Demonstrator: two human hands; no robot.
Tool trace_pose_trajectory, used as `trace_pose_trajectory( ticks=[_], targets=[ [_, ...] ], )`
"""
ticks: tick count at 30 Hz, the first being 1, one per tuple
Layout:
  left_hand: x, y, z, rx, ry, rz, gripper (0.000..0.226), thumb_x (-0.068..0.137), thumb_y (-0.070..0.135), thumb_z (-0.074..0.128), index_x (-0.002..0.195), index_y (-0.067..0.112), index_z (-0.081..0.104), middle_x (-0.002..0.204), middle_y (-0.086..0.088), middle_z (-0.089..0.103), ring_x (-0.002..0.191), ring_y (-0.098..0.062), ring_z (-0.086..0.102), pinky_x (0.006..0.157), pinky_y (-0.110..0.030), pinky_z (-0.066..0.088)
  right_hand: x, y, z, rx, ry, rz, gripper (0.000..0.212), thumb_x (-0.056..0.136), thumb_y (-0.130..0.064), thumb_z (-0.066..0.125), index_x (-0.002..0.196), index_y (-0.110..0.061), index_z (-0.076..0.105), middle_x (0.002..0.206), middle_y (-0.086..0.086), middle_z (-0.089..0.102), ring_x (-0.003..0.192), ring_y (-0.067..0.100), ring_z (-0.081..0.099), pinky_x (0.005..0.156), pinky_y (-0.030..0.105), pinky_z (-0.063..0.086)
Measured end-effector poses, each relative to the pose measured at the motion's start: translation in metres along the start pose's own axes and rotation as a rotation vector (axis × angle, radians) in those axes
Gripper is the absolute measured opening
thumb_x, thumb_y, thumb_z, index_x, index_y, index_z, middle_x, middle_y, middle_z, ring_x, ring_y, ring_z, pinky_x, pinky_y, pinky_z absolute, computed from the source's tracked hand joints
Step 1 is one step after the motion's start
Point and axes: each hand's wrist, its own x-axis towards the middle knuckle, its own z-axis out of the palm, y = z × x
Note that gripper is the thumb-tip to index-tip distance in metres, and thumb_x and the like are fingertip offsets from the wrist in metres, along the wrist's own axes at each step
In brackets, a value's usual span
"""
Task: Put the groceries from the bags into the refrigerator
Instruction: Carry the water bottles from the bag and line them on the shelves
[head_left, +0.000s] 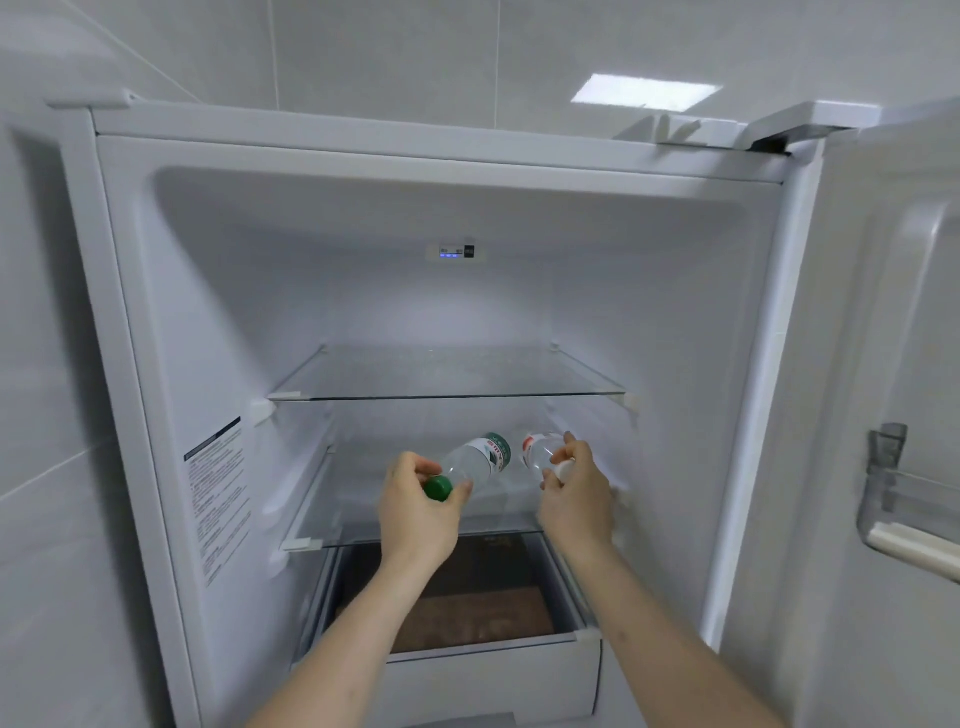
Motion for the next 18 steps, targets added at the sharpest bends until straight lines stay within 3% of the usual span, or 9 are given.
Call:
trace_pose_trajectory(
  ticks=[2, 5, 8, 11, 14, 18],
  targets=[
    [0.007, -0.002, 0.008, 0.052, -0.047, -0.031, 0.038, 0.077, 0.027, 0.086, 0.093, 0.023, 0.052, 0.095, 0.003, 0.058, 0.08, -0.008, 0.057, 0.059, -0.016, 0.038, 0.009, 0.005, 0.005, -0.048, -0.016, 0.02, 0.036, 0.096, -0.006, 0.06, 0.13, -0.014, 0.053, 0.145, -0.001, 0.058, 0.126, 0.03, 0.06, 0.098, 0.038, 0.052],
    [0.016, 0.001, 0.017, 0.102, -0.089, -0.054, 0.038, 0.076, 0.024, 0.086, 0.095, 0.024, 0.054, 0.099, 0.004, 0.057, 0.085, -0.012, 0.058, 0.061, -0.017, 0.04, 0.015, 0.013, 0.01, -0.077, -0.074, 0.028, 0.049, 0.094, 0.0, 0.058, 0.139, -0.014, 0.046, 0.126, -0.004, 0.063, 0.115, 0.028, 0.062, 0.088, 0.035, 0.049],
    [0.024, 0.006, 0.023, 0.131, -0.117, -0.044, 0.036, 0.078, 0.022, 0.084, 0.099, 0.024, 0.055, 0.107, 0.004, 0.052, 0.091, -0.015, 0.058, 0.071, -0.022, 0.045, 0.019, 0.024, 0.017, -0.091, -0.099, 0.044, 0.066, 0.09, 0.007, 0.057, 0.149, -0.012, 0.037, 0.121, -0.005, 0.062, 0.113, 0.025, 0.061, 0.092, 0.035, 0.052],
    [0.032, 0.008, 0.029, 0.134, -0.136, -0.04, 0.034, 0.081, 0.018, 0.081, 0.104, 0.023, 0.057, 0.114, 0.004, 0.048, 0.089, -0.015, 0.058, 0.073, -0.024, 0.042, 0.021, 0.032, 0.022, -0.05, -0.102, 0.056, 0.079, 0.087, 0.013, 0.055, 0.158, -0.01, 0.028, 0.121, -0.004, 0.06, 0.113, 0.02, 0.057, 0.097, 0.027, 0.046],
    [0.037, 0.006, 0.035, 0.143, -0.159, -0.054, 0.033, 0.084, 0.015, 0.076, 0.112, 0.021, 0.059, 0.121, 0.0, 0.053, 0.094, -0.016, 0.057, 0.076, -0.026, 0.042, 0.022, 0.032, 0.023, -0.04, -0.106, 0.043, 0.079, 0.09, 0.012, 0.053, 0.16, -0.009, 0.023, 0.127, -0.002, 0.059, 0.122, 0.02, 0.054, 0.107, 0.03, 0.044],
    [0.041, 0.001, 0.044, 0.122, -0.203, -0.113, 0.041, 0.087, 0.014, 0.072, 0.124, 0.022, 0.056, 0.132, -0.003, 0.057, 0.103, -0.022, 0.062, 0.079, -0.03, 0.051, 0.021, 0.034, 0.025, -0.065, -0.089, 0.014, 0.072, 0.088, 0.012, 0.053, 0.154, -0.009, 0.033, 0.136, 0.0, 0.058, 0.13, 0.023, 0.051, 0.114, 0.033, 0.041]
  ],
)
